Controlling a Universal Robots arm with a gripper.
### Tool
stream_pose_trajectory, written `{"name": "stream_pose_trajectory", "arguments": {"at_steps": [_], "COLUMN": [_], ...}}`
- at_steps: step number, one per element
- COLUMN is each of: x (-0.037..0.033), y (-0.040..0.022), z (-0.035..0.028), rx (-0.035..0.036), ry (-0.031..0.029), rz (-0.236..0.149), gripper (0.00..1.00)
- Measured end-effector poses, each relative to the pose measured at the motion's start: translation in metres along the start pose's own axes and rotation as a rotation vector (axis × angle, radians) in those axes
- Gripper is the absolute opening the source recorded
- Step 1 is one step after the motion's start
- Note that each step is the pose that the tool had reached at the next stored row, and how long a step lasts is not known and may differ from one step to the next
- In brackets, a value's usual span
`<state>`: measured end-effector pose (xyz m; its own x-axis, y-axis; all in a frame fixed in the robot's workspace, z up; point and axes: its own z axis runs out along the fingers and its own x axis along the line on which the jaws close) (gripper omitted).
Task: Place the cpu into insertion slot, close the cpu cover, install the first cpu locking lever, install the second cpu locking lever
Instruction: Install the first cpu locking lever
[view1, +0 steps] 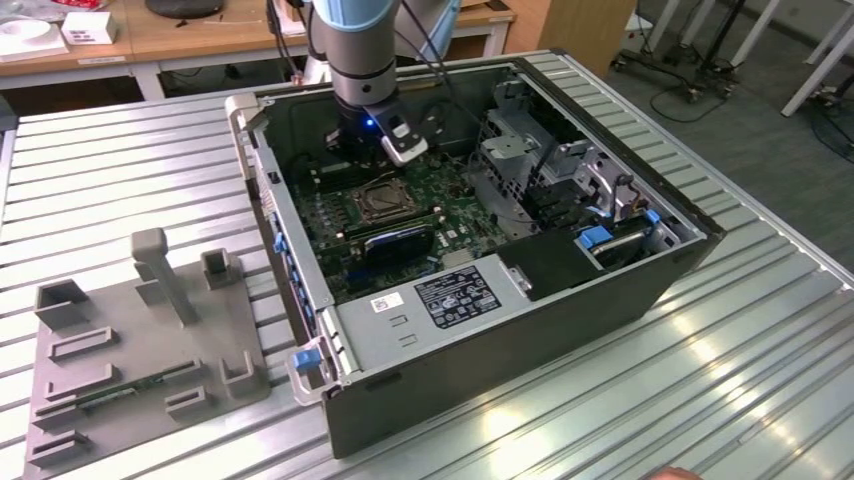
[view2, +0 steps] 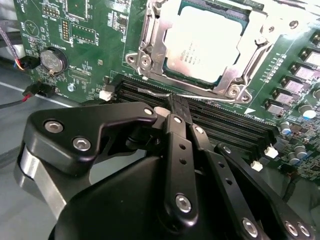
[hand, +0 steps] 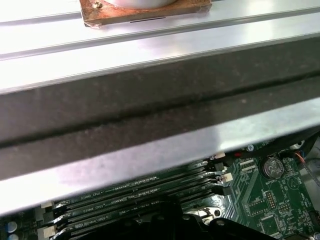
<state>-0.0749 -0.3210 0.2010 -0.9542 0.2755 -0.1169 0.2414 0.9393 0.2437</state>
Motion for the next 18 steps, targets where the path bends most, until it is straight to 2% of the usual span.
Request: {"name": "stream_pose_trajectory", "arguments": {"at_steps": [18], "x": [0.0009], "y": [-0.0015], "z": [0.006], "rx": [-0.0034], "ry": [-0.0122], "rz": [-0.002], "gripper": [0.1]}}
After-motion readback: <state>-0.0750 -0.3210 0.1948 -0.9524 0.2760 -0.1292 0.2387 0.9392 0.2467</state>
